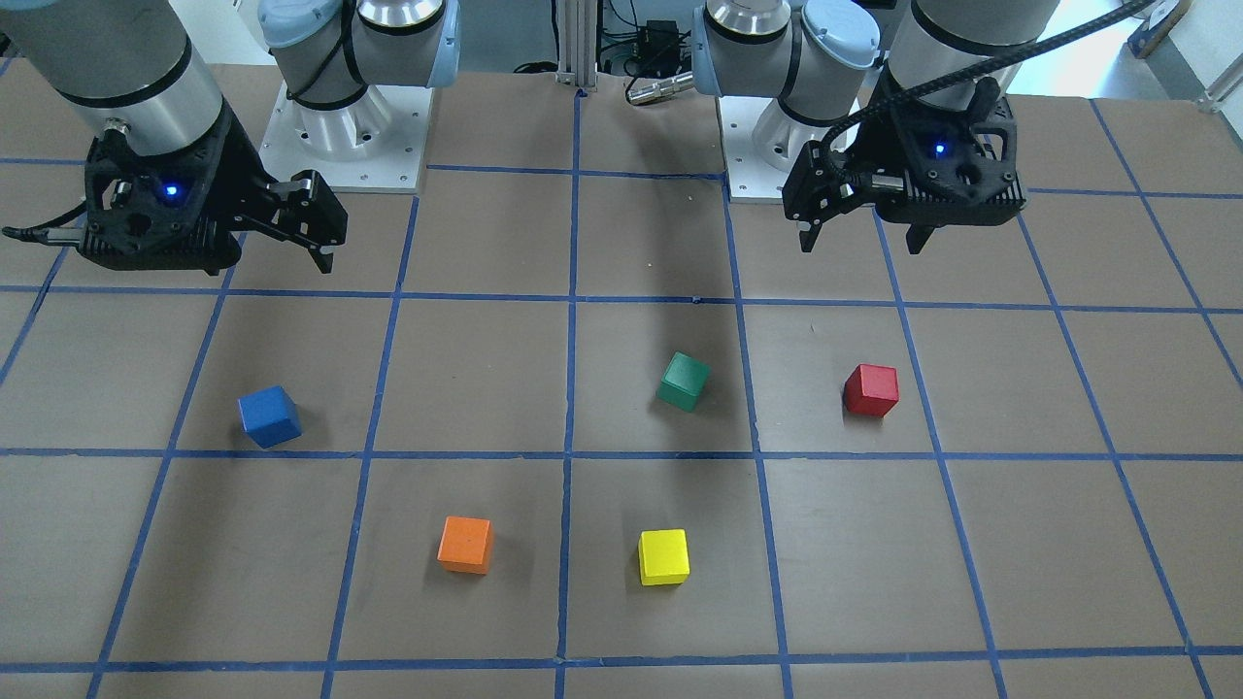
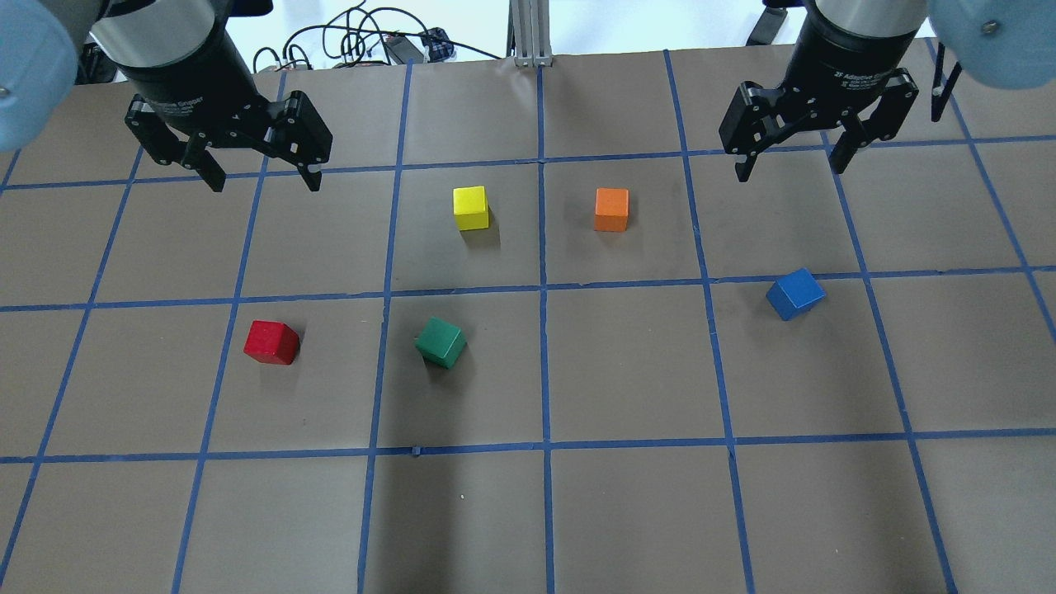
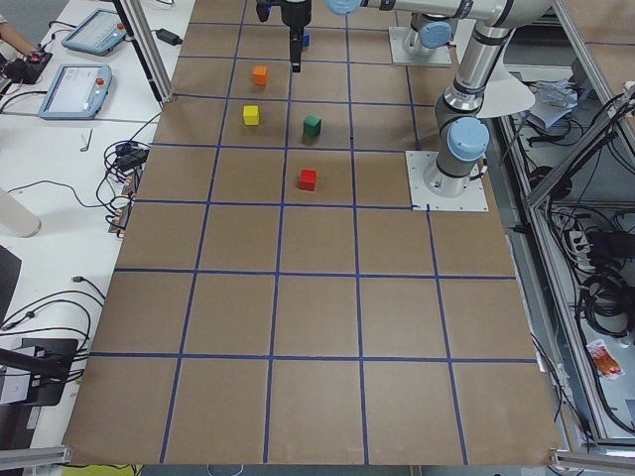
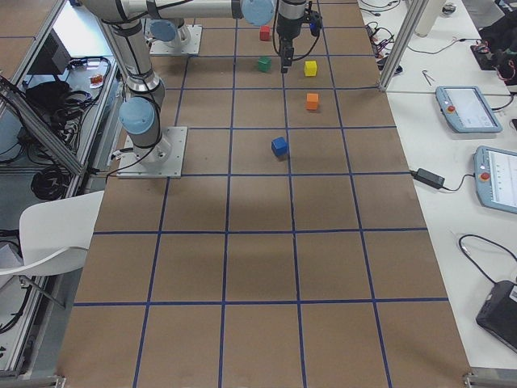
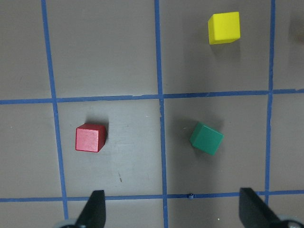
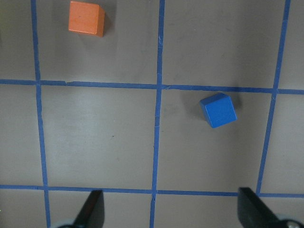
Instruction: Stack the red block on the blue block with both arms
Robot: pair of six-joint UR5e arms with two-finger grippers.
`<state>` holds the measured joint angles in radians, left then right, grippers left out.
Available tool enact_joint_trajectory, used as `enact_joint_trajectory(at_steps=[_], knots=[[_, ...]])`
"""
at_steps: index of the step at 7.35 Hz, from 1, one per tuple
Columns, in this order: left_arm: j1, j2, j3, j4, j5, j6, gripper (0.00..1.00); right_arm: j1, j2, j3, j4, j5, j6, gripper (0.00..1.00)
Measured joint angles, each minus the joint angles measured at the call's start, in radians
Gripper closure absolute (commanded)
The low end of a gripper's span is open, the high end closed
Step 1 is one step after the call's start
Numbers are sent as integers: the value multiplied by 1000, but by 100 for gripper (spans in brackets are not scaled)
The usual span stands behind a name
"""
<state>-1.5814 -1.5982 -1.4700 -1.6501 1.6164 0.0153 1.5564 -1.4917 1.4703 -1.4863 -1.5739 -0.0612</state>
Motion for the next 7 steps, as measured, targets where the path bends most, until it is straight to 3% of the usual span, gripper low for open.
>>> enact_joint_trajectory(at_steps=[7], knots=[[25,7,-25,5,-1,113,0,-1,-1,0,5,0,2,0]])
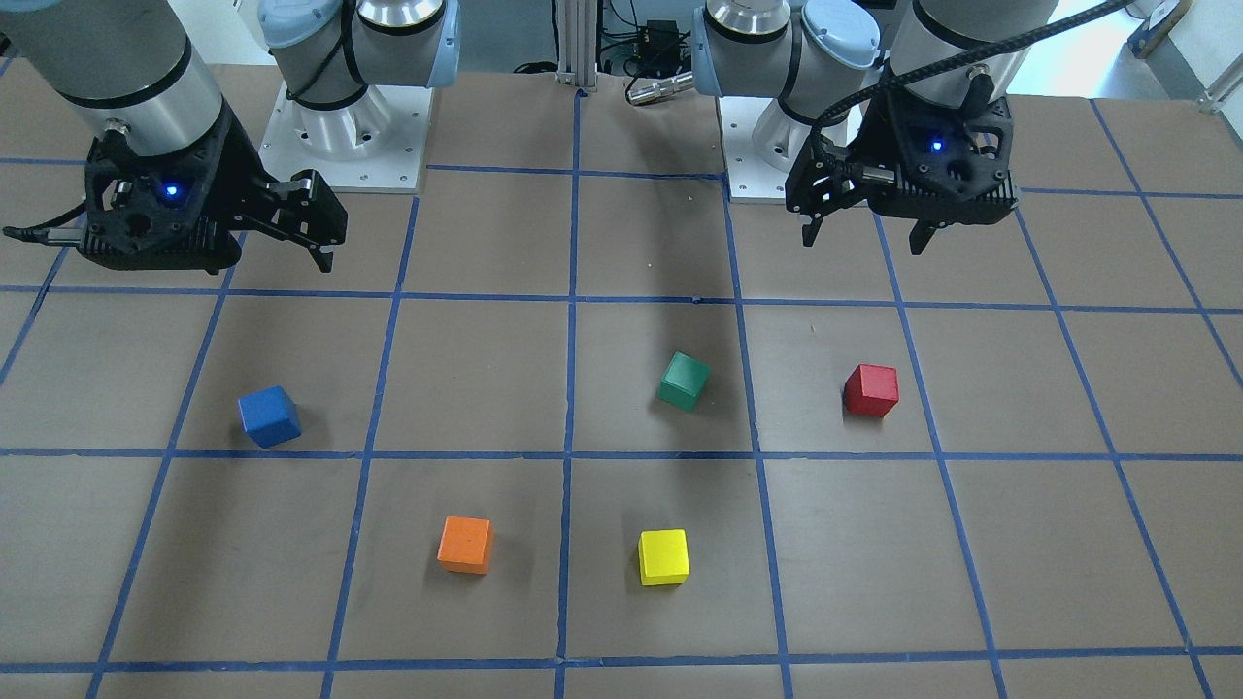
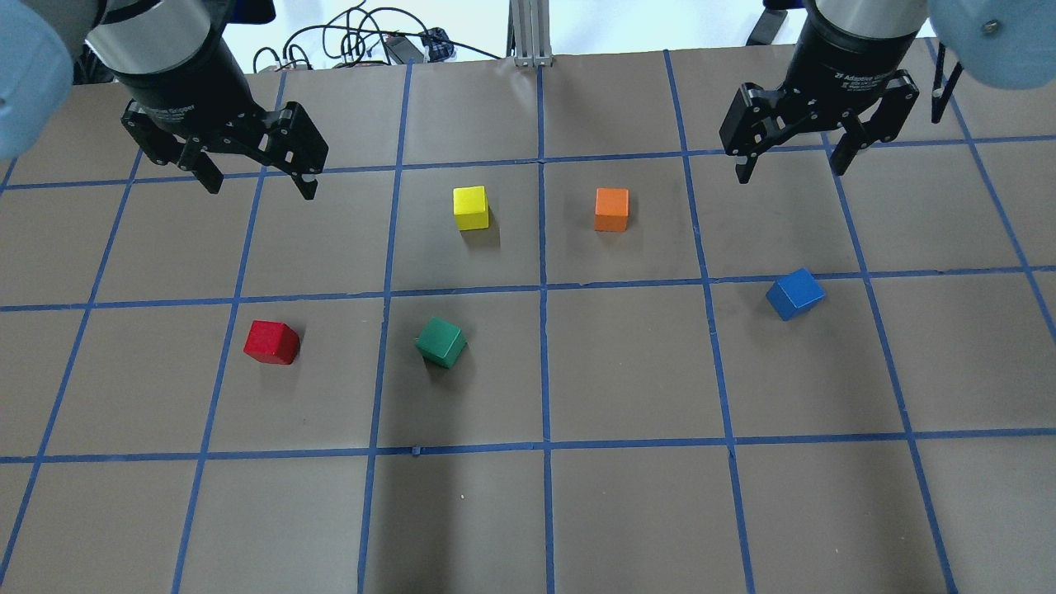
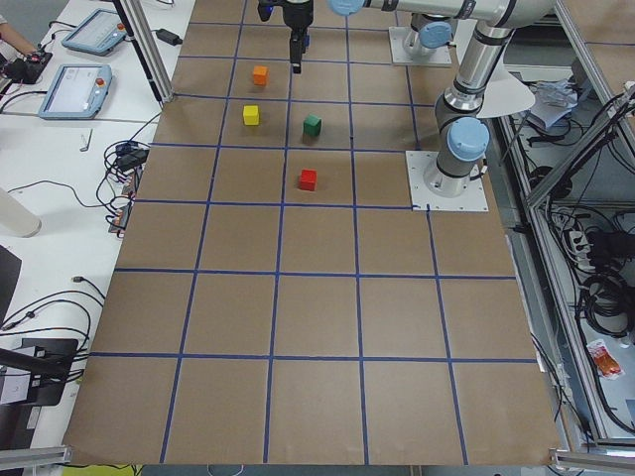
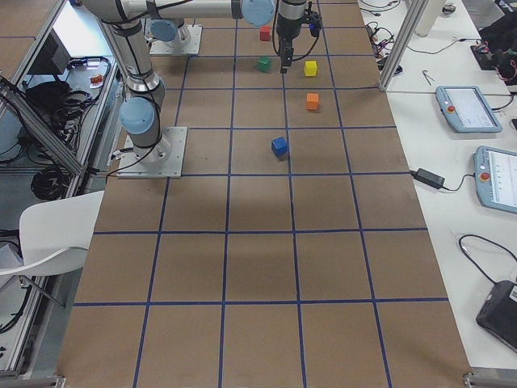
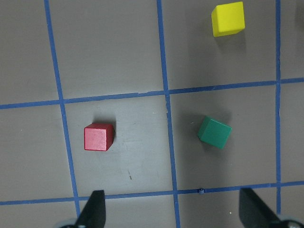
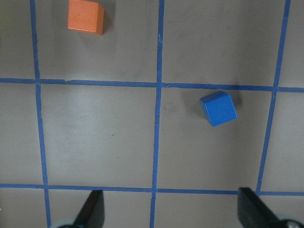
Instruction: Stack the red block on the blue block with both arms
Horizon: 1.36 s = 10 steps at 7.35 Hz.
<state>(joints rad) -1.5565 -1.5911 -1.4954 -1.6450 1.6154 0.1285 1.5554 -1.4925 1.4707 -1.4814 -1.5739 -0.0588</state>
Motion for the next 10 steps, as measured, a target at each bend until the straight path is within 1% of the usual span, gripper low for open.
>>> enact_joint_trajectory(at_steps=[2,3,5,7,8,9,10], knots=[[109,-22,-73,18,-2,122,0,0,0,0,-3,0,0,0],[164,-34,-130,69,-2,208,0,0,0,0,-3,0,0,0],[228,-57,-266,238,-1,336,0,0,0,0,-4,0,0,0],[242,-97,-433,494,2,371,0,0,0,0,-4,0,0,0],[247,-115,-498,592,4,378,0,0,0,0,-4,0,0,0],[260,-130,-542,659,6,384,0,0,0,0,-4,0,0,0],[281,-147,-571,700,4,391,0,0,-1,0,-4,-1,-1,0]])
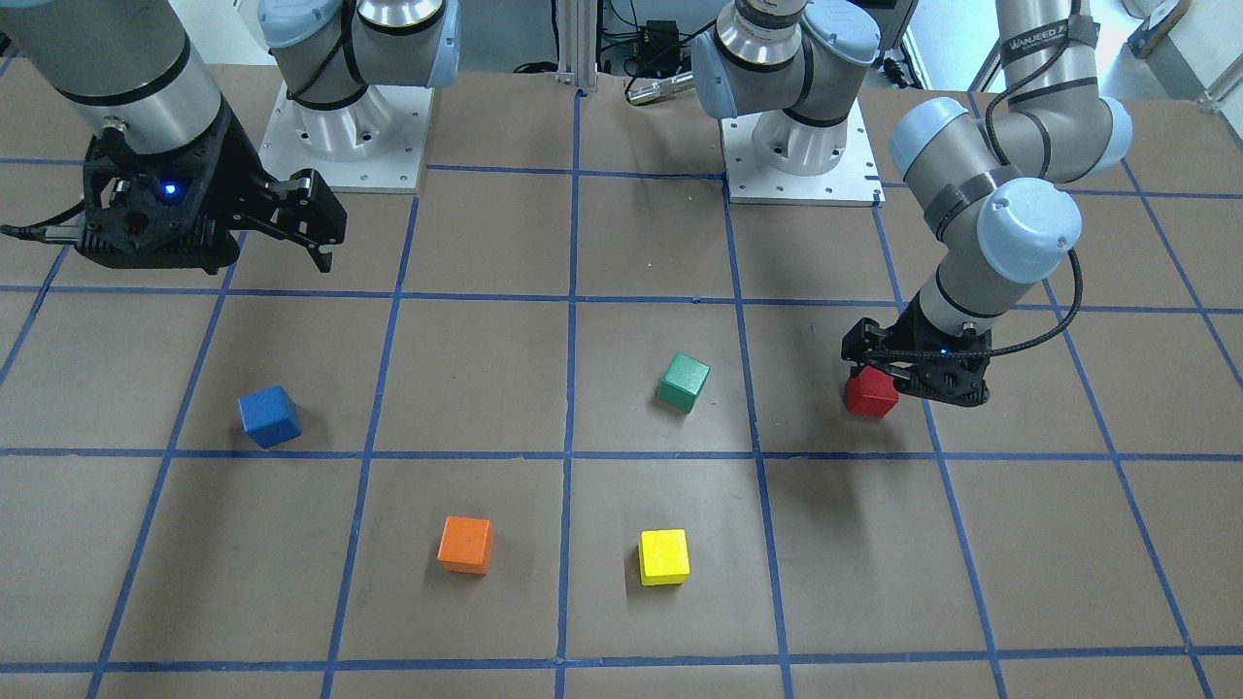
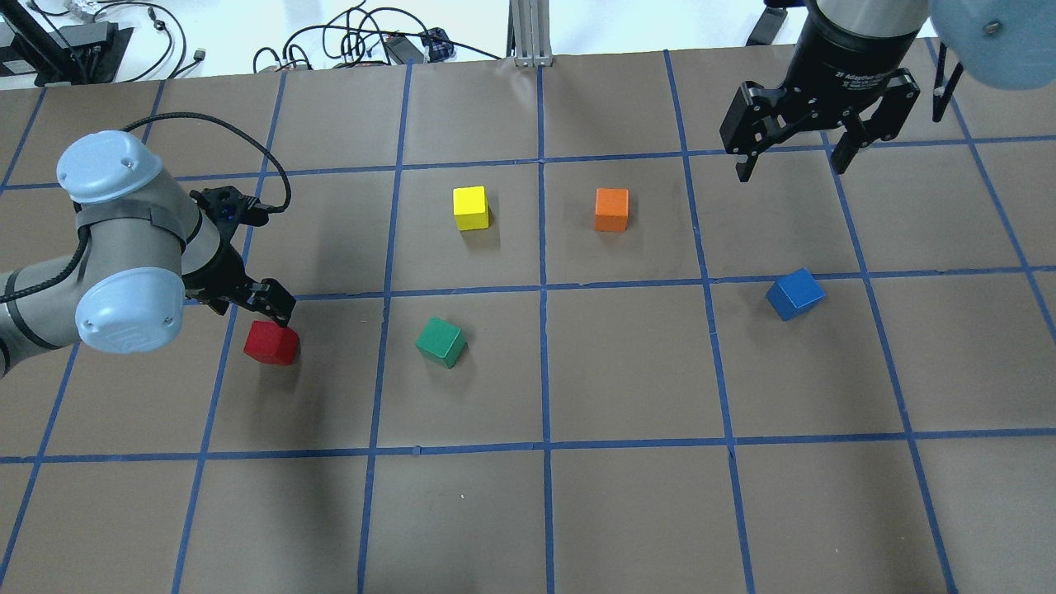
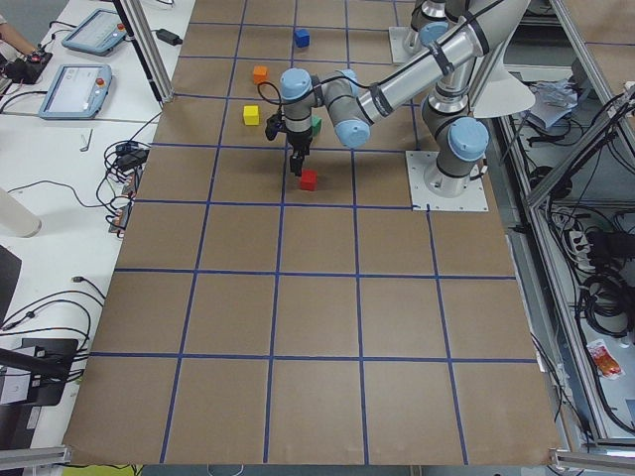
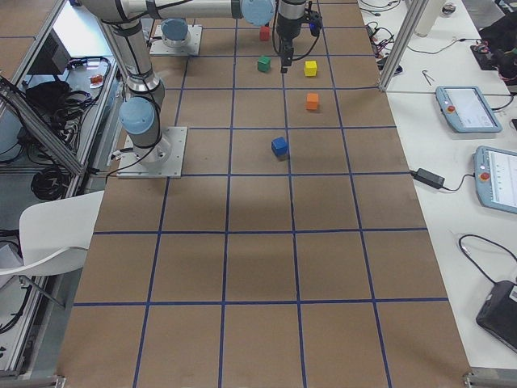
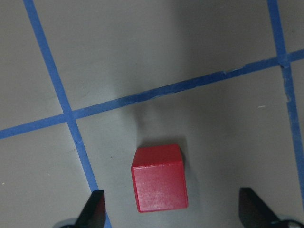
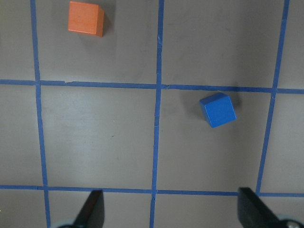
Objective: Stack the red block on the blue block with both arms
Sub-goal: 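Lower the left gripper onto the red cube and close on it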
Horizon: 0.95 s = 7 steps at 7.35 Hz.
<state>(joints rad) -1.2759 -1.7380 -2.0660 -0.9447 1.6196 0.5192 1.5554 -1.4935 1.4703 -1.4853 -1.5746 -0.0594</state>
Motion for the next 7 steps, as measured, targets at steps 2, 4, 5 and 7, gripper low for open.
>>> enact_joint_trajectory(at_steps=[2,4,5,7], knots=[[18,-39,-20,33,-4,11,0,0,-1,1,0,1,0,0],[21,-78,-23,48,-6,13,32,0,-1,1,0,1,0,0],[21,-87,-22,60,-6,16,74,0,-1,1,1,1,0,0],[19,-92,-16,69,-8,19,100,0,-1,1,1,1,0,0]])
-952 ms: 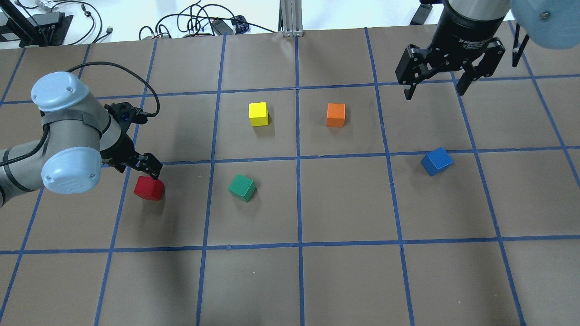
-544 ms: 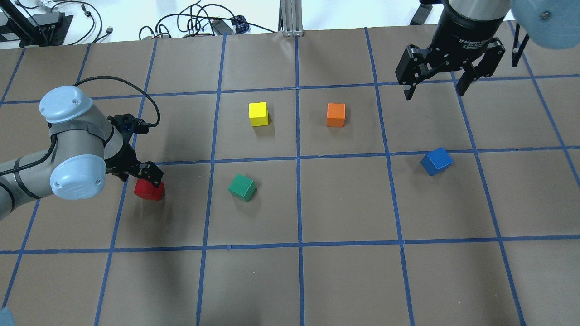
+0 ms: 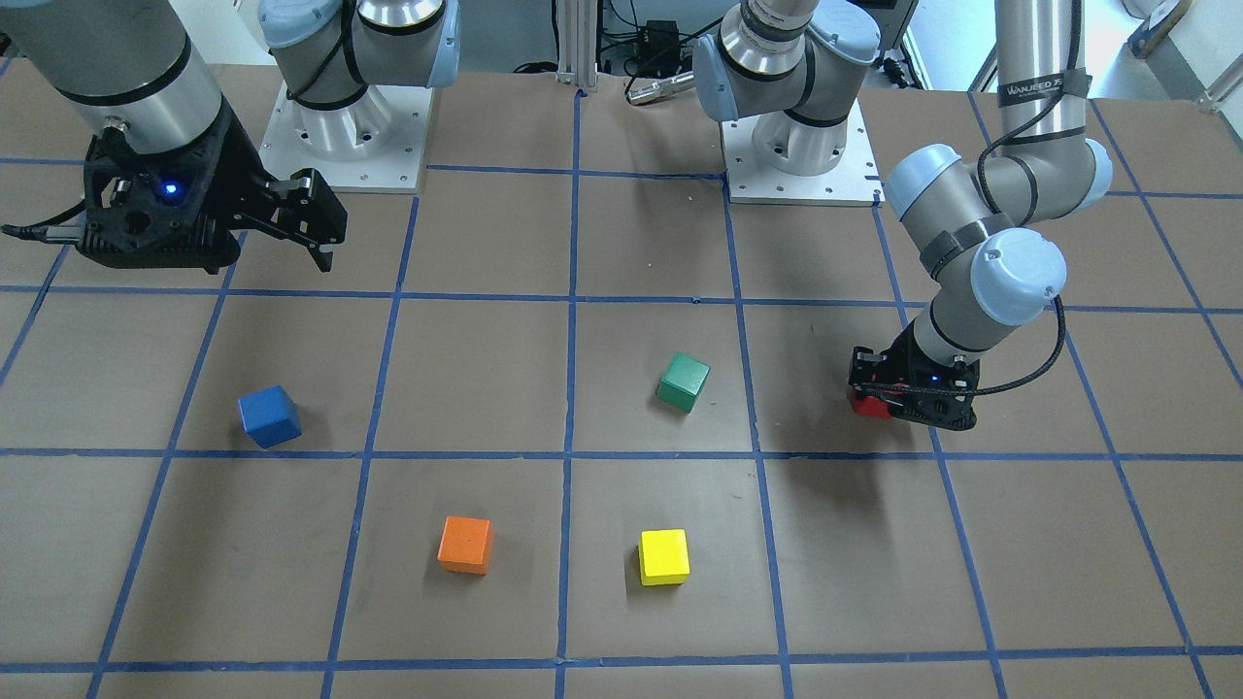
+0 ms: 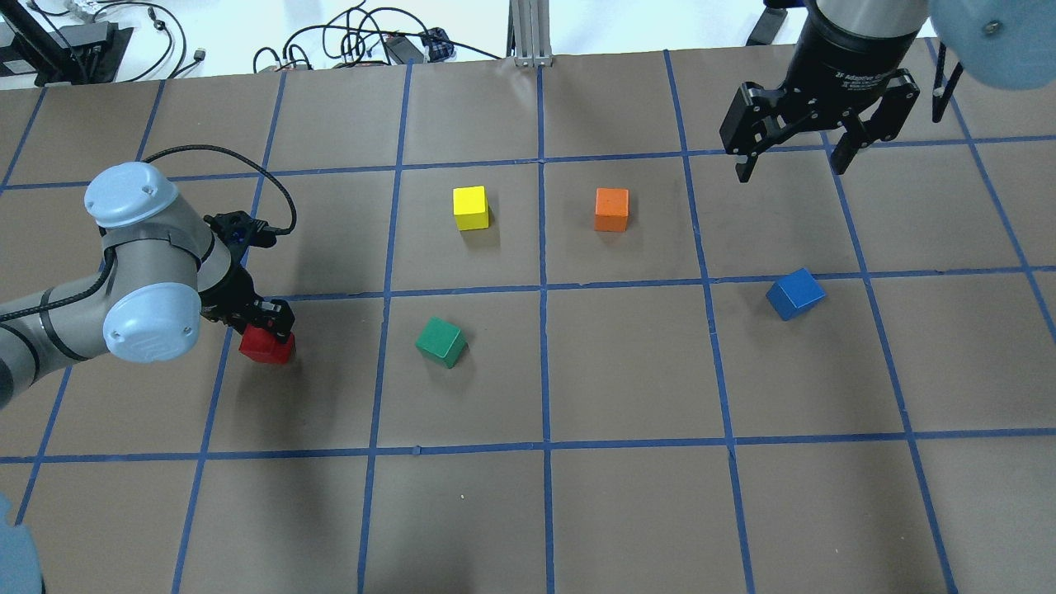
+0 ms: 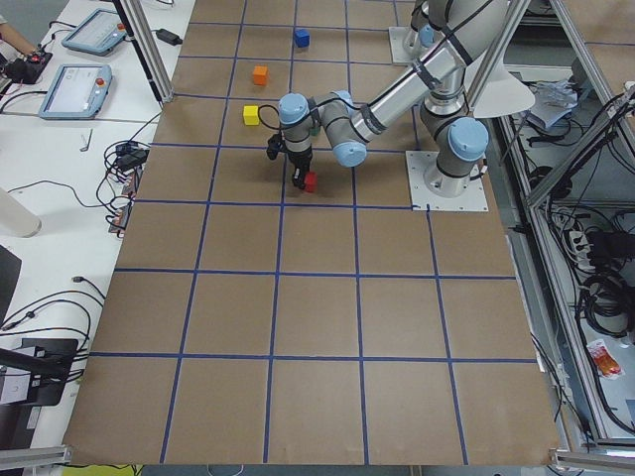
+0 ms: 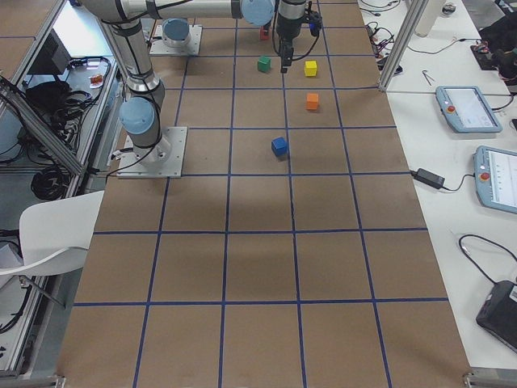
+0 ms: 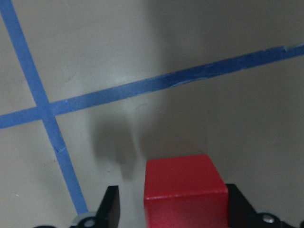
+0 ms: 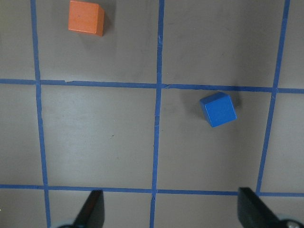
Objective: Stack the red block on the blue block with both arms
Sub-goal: 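Lift the red cube with the left gripper and carry it toward the table center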
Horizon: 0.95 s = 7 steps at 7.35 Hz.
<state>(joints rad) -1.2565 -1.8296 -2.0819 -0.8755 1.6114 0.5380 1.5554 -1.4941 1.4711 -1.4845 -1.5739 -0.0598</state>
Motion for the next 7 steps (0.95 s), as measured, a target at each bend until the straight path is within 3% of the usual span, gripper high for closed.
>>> enact_joint_trajectory(at_steps=[3,5,7], knots=[[-24,19,69,-46,3,-14,100,0,0,0,-1,0,0,0],[-112,6,250,-210,-5,-137,100,0,0,0,-2,0,0,0],[-268,-59,464,-350,-67,-384,100,0,0,-1,-2,-1,0,0]])
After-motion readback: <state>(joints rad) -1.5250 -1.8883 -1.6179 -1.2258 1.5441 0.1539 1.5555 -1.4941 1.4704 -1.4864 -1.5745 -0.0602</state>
